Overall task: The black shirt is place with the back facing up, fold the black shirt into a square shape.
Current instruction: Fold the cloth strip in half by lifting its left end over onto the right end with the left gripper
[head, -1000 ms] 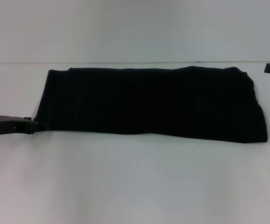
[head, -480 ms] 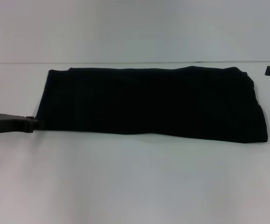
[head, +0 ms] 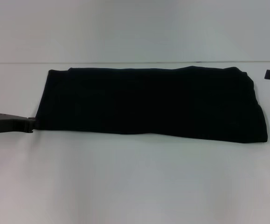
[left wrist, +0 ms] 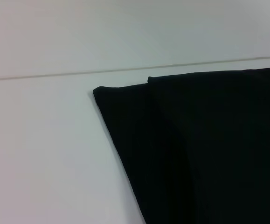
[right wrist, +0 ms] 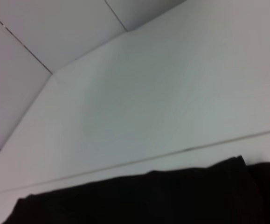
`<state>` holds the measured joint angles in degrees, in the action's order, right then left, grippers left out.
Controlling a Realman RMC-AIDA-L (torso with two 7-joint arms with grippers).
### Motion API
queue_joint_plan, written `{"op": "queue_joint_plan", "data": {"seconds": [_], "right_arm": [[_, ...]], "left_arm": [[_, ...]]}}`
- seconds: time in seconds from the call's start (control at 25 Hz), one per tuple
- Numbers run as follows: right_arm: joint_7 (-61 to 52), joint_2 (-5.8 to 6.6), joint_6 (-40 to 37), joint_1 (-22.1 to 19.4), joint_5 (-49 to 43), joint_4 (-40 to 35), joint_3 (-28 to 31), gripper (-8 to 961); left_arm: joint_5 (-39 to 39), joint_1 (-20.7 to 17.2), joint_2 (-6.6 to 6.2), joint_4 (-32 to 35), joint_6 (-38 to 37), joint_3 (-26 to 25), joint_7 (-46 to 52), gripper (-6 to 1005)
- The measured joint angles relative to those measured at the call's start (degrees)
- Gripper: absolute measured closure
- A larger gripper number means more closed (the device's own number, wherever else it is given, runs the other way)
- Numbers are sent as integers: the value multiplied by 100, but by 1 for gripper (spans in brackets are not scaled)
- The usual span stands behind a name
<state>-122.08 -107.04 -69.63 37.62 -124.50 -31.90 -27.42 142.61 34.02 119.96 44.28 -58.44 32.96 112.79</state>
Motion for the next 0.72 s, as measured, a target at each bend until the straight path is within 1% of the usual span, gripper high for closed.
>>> {"op": "queue_joint_plan", "data": {"seconds": [0.16,0.36,0.56,0.72], "right_arm": [[-203,7,0,28,-402,1,0,362],[-536,25,-87,64,-1060,0,-1,363],[-587,36,-248,18,-1235,21,-67,386],[-671,64,-285,4,-1327,206,-186,409]], "left_arm": [[4,0,1,7,-27,0,1,984],[4,0,7,10,-46,37,-8,983],[26,0,17,22,-55,97,3,983],[73,9,22,22,-44,97,10,983]]}}
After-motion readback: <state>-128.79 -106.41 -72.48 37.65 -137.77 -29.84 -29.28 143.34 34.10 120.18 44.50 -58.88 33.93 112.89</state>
